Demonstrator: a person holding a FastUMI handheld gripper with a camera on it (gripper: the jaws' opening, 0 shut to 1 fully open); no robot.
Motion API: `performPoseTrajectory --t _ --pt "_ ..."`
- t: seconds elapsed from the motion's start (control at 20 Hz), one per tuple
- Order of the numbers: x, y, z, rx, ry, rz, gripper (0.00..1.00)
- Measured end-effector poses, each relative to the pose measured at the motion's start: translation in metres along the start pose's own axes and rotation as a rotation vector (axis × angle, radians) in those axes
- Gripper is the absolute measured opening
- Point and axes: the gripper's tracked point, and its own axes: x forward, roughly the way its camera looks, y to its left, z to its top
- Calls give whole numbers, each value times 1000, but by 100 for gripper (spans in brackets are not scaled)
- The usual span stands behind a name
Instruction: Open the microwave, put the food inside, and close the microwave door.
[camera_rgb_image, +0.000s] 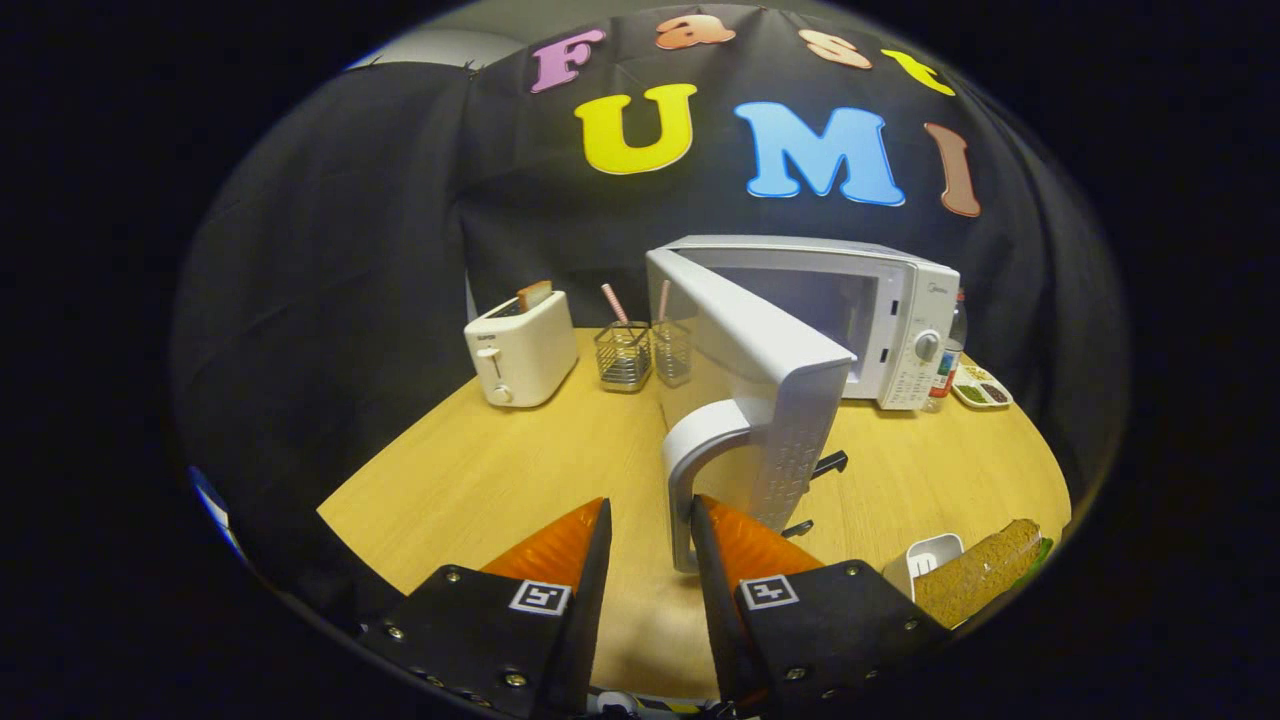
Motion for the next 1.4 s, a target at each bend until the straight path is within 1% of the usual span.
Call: performPoseTrajectory --t 0.15,0.35,0.4,0.5,0.55,0.6,0.8,1.05,1.2,1.4 --pt "-15 27 2 -31 -13 111 47" --pt "-46 45 26 -32 -51 247 48" --pt "-54 48 33 -17 -61 280 53" --pt "-74 45 53 3 -100 318 83" --pt "-83 40 63 10 -120 329 93" --pt "-90 34 72 18 -138 336 97" --pt "-110 -4 95 56 -164 342 98" --pt "-118 -71 114 135 -165 303 98" --pt "-119 -115 117 218 -145 280 98" --pt "-120 -174 114 368 -85 279 98"
